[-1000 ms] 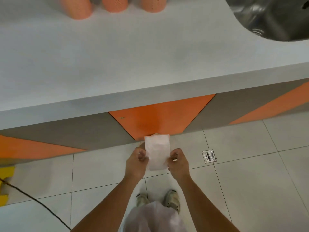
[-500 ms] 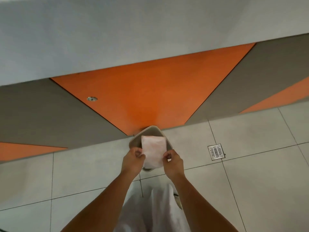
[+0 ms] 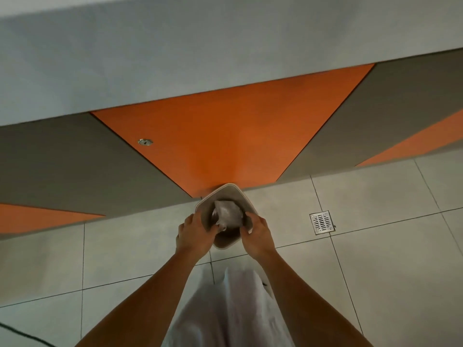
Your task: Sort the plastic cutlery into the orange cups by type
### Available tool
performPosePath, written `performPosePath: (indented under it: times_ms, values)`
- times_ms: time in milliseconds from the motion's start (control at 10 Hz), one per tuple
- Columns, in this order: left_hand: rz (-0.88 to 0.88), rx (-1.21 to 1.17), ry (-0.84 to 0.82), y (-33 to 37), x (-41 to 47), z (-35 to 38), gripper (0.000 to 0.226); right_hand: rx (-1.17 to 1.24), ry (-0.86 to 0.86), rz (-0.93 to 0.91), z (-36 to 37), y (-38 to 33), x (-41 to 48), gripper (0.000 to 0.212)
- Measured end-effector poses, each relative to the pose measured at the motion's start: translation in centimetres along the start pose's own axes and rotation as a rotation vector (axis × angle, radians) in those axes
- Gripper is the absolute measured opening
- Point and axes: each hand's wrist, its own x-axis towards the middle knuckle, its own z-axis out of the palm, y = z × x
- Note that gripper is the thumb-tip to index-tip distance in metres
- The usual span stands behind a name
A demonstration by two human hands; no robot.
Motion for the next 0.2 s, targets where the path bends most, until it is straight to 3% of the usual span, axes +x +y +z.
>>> performPosePath:
  times_ms: [200]
  values:
    - [0.135,-0.065,0.234,2.7,-4.6,-5.8,0.058,0.040,0.082,-0.149,-2.9,-4.7,-3.8,0.049]
